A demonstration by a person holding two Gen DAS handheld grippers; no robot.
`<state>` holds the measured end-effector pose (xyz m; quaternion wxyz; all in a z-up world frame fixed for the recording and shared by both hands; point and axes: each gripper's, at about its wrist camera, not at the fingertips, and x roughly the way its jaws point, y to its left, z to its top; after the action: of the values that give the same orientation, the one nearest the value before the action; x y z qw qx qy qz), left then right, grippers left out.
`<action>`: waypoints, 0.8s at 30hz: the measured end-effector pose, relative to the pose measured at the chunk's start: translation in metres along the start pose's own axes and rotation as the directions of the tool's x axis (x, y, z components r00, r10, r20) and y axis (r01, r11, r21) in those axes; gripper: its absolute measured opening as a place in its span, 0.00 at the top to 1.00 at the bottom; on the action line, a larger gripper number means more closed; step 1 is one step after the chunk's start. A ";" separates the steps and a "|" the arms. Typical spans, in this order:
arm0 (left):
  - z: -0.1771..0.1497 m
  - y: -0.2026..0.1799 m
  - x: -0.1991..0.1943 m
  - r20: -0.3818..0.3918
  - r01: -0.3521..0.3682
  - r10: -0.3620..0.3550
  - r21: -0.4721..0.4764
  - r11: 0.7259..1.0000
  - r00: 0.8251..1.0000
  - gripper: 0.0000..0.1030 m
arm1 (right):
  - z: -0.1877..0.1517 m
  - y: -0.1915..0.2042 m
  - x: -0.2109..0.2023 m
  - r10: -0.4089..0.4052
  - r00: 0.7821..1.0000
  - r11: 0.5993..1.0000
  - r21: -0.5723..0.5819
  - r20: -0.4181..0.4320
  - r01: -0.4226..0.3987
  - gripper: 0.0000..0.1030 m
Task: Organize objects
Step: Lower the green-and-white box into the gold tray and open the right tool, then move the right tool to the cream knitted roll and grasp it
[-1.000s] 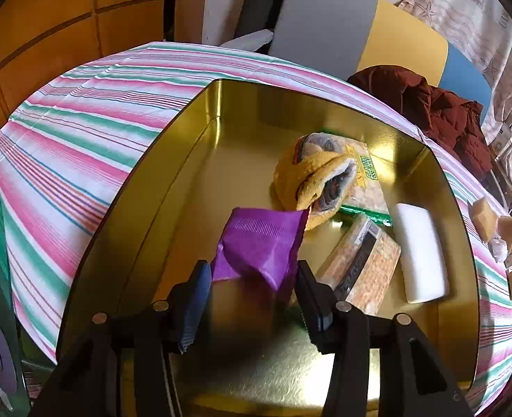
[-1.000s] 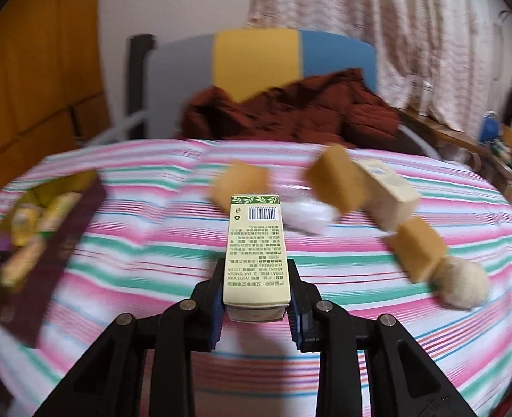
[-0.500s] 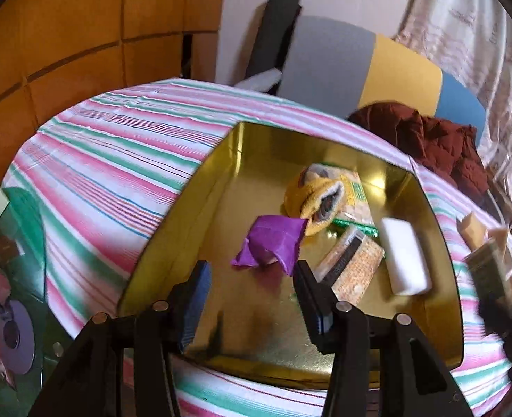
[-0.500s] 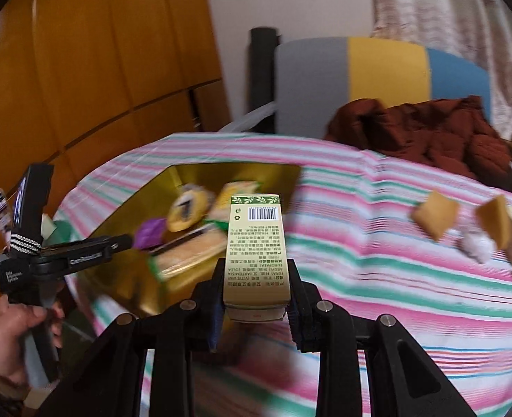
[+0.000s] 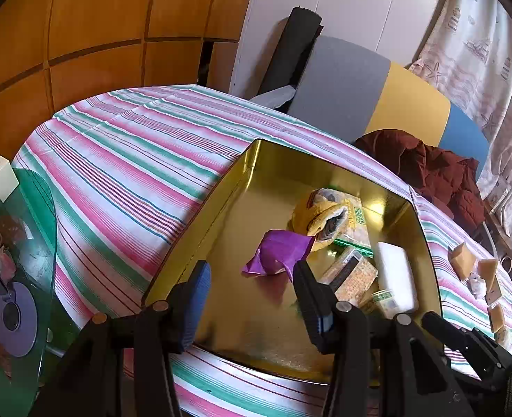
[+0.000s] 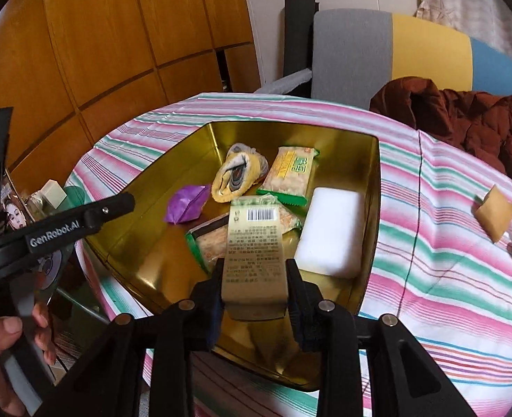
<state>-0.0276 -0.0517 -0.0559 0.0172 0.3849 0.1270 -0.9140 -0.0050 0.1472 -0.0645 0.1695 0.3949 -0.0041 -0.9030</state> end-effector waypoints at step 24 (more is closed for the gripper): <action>-0.022 -0.079 -0.018 -0.022 0.118 -0.116 0.179 0.977 0.993 0.52 | -0.011 -0.072 -0.079 -0.126 0.975 0.984 0.149 0.183 0.099 0.32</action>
<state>-0.0099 0.0291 -0.0408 -0.0724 0.3819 0.0663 -0.9190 0.0307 0.2405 -0.0260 0.0889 0.3164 -0.0611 -0.9425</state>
